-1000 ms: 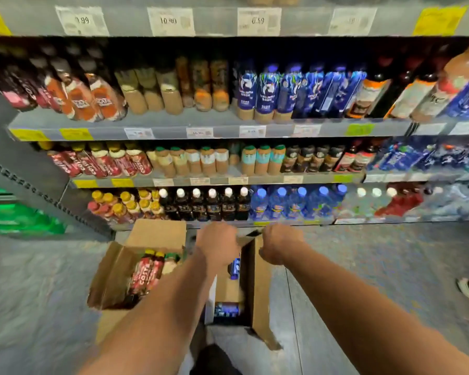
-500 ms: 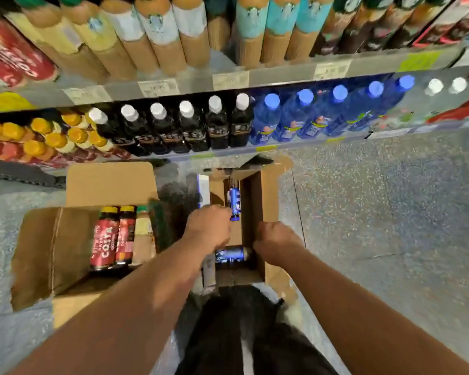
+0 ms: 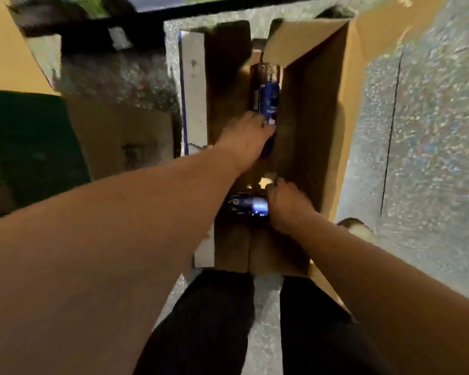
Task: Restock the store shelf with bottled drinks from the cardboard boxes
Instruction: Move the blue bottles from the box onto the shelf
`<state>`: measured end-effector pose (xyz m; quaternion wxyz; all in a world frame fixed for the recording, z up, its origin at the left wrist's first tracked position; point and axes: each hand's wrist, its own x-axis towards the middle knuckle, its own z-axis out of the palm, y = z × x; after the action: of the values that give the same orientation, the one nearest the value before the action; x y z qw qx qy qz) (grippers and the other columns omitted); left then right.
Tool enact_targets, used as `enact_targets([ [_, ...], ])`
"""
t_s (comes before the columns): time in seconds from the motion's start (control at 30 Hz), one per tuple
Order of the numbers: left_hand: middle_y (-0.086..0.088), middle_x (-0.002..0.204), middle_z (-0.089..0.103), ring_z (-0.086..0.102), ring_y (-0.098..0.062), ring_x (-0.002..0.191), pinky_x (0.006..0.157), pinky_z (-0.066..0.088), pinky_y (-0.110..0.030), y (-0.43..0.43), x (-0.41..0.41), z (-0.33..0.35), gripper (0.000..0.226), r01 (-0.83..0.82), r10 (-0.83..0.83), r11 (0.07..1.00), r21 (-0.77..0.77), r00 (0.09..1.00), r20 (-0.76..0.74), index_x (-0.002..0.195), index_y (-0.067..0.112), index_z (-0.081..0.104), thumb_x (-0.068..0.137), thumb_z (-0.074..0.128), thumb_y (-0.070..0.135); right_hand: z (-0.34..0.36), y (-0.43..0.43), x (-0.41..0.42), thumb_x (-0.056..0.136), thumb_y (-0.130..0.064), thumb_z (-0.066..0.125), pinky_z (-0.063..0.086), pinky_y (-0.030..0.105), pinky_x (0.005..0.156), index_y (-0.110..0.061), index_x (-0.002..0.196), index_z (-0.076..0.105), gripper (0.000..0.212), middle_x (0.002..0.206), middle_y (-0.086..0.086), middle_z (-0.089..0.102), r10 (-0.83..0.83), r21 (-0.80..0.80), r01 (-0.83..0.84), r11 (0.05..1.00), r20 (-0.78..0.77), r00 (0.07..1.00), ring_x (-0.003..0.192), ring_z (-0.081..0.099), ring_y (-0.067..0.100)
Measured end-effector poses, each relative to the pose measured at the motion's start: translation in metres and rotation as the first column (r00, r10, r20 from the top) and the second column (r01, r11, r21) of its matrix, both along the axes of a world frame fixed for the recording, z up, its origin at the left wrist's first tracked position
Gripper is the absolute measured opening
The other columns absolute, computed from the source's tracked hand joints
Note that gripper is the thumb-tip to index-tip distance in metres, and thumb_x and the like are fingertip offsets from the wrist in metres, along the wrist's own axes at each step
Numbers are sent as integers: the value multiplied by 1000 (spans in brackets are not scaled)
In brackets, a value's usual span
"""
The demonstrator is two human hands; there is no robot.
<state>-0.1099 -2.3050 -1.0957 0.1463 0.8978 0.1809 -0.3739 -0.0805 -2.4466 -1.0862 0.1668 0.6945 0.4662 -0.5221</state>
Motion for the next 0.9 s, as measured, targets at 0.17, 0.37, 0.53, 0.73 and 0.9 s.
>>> enact_targets([
  [0.17,-2,161,-3,-5,-30,146,113,8,-59,3,13,-54,82,167,-159,982,88,983,-89,152,27,4,90,56,15,-50,-2,-12,96,-19,48,35,42,102,-7,143,30,51,144,16,35,126,-135,-122,983,18,992,129,39,32],
  [0.37,-10,153,17,11,-34,143,110,7,-65,12,32,-85,74,458,-484,813,360,875,-21,146,24,28,82,64,27,-86,-8,-34,97,-19,42,37,39,97,-6,139,33,44,138,17,40,235,-73,-228,971,106,966,123,42,31],
  [0.53,-11,146,39,20,-32,143,109,-5,-65,15,31,-82,66,446,-410,835,323,895,-176,144,20,29,86,58,30,-77,-7,-26,90,-27,59,43,37,90,-11,136,34,55,135,14,44,139,-131,-132,983,50,989,121,48,29],
  [0.73,-11,120,54,52,-31,112,108,26,-48,-4,2,-10,70,-106,109,990,93,994,-28,123,15,44,67,73,45,-2,-7,-1,75,-42,72,44,32,79,-10,126,40,68,121,11,57,-431,-183,448,875,124,894,110,58,30],
  [0.9,-14,114,50,55,-34,104,87,44,-42,-12,0,70,70,-437,445,894,-98,891,94,117,11,42,65,78,42,68,-8,29,70,-37,73,40,28,70,-10,126,48,67,109,11,58,-778,-159,789,593,138,612,94,57,30],
])
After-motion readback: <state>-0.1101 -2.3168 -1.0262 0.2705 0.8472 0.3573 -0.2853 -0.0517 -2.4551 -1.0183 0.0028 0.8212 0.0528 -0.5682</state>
